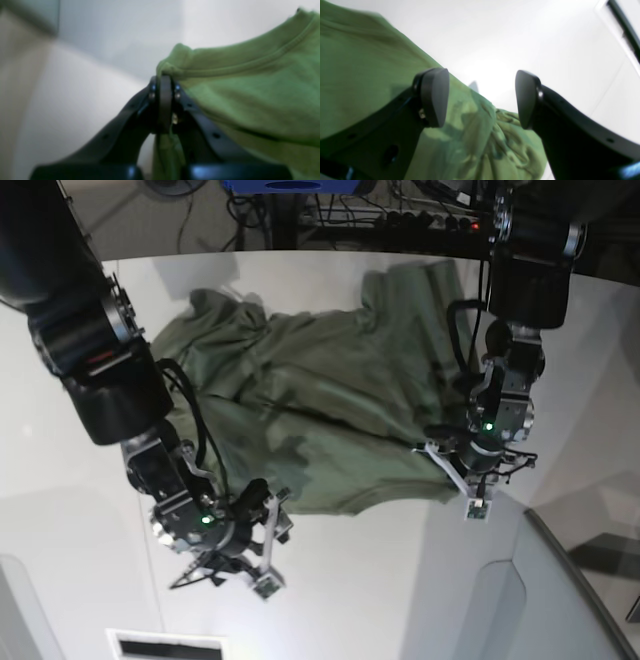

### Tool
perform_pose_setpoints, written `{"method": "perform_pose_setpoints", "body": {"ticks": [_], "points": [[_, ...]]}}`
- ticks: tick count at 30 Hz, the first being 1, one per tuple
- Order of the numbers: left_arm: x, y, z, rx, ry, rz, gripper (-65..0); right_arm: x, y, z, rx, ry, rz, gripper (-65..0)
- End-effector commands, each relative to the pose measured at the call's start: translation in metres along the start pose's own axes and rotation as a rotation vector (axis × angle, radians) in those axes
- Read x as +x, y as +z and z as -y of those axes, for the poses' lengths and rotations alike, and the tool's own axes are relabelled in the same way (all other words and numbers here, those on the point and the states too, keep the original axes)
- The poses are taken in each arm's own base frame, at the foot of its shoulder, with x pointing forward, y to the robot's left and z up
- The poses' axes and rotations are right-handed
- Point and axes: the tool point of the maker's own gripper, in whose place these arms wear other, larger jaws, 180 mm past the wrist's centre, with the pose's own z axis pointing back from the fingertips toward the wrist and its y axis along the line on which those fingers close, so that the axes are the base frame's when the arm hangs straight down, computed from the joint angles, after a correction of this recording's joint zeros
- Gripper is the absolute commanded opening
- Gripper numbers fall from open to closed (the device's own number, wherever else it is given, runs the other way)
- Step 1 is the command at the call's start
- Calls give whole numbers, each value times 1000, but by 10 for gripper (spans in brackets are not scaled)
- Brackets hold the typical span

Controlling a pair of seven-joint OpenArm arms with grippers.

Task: Layout the t-shirt on the table in an organized manner, then fold the t-shirt properly
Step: 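Drag the shirt with the left gripper while the right gripper holds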

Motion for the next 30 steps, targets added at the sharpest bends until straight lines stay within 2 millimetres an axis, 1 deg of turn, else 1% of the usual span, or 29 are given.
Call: {"method": "perform_pose_setpoints", "body": {"ticks": [1,2,4,6,7,8,10,11,13,14,16,18,19,20,21,23,24,26,27,29,30], "points": [[25,-5,-7,20,-10,51,-650,25,11,17,-42,-22,63,-258],[33,-10,-7,25,-25,68,-650,20,21,25,-65,-43,53,-258],[50,-17,-10,35,-38,116,-650,17,39,34,-99,-61,45,-258],[75,-25,-10,39,-60,166,-650,6,53,28,-107,-55,11,-258],[90,-28,-12,45,-77,191,-650,-7,61,26,-114,-47,-17,-258],[105,-31,-16,52,-87,213,-650,-16,68,22,-115,-39,-33,-258],[138,-35,-10,45,-94,256,-650,-33,79,11,-109,-38,-66,-258],[157,-36,-6,38,-95,286,-650,-42,83,2,-98,-41,-83,-258],[185,-36,3,24,-112,339,-650,-58,90,-13,-81,-50,-109,-260],[199,-35,9,15,-123,366,-650,-65,94,-18,-77,-49,-122,-260],[224,-32,26,-11,-146,424,-650,-82,100,-31,-58,-56,-157,-260],[242,-27,42,-35,-154,464,-650,-90,105,-41,-45,-61,-170,-260],[249,-25,46,-40,-154,478,-650,-94,108,-46,-38,-63,-177,-260],[251,-24,49,-46,-146,485,-587,-95,110,-49,-36,-65,-178,-260],[254,-23,49,-44,-142,491,-502,-97,113,-53,-32,-66,-180,-260],[267,-18,46,-40,-128,518,-370,-101,119,-58,-27,-67,-192,-260],[270,-17,44,-37,-119,524,-308,-102,121,-60,-25,-67,-197,-260],[273,-16,36,-26,-96,528,-242,-104,127,-65,-21,-68,-201,-260],[273,-16,34,-22,-88,528,-237,-104,129,-67,-19,-68,-199,-260],[272,-17,19,0,-69,526,-248,-104,133,-71,-14,-71,-194,-260],[272,-17,14,8,-61,527,-244,-105,134,-73,-12,-72,-195,-260]]}}
